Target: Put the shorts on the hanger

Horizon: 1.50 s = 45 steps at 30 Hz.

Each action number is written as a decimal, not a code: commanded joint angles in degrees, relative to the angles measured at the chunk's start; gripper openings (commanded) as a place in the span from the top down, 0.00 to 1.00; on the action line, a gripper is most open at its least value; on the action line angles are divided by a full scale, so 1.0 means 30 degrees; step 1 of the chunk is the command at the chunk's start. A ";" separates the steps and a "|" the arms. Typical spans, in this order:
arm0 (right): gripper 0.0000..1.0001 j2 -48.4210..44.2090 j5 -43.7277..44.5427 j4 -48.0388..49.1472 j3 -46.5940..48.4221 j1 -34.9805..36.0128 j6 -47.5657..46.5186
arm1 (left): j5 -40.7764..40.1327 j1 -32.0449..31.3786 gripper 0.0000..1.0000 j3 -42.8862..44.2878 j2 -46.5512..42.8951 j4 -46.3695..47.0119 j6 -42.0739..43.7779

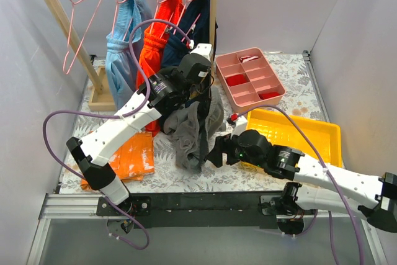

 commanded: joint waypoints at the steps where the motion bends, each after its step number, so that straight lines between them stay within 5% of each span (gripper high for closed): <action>1: 0.20 0.2331 0.3223 0.3345 0.0172 0.0518 0.1614 | -0.0555 0.0146 1.00 0.0051 -0.0690 0.0067 0.0283; 8: 0.31 0.5269 0.3136 0.5396 0.0174 0.0928 0.2902 | -0.0701 0.0467 1.00 -0.0505 -0.1510 0.0125 0.0605; 11: 0.47 0.5653 0.3427 0.4902 0.0261 0.0958 0.3546 | -0.1198 0.0702 1.00 -0.0653 -0.2007 -0.0107 0.0693; 15: 0.98 0.4221 0.5151 0.1250 0.1164 0.0958 0.4571 | -0.1492 0.1287 1.00 -0.1181 -0.3149 -0.0166 0.0897; 21: 0.99 0.0176 1.1449 -0.8949 0.7985 0.0753 0.3615 | -0.1990 0.1640 1.00 -0.0128 -0.4176 -0.1601 0.2097; 31: 0.99 0.2660 1.3391 -1.2443 1.9621 0.0694 -0.2306 | -0.2460 0.1669 1.00 0.0812 -0.6372 -0.2891 0.2333; 39: 0.99 0.4946 1.3478 -1.4082 2.0623 -0.0064 -0.3278 | -0.1879 0.1698 1.00 -0.3395 -0.8686 -0.2864 0.1689; 45: 0.99 0.5125 0.5868 -1.0192 1.3923 -0.6829 -0.4771 | 0.0000 0.1669 1.00 -1.0368 -0.9946 0.0354 0.0373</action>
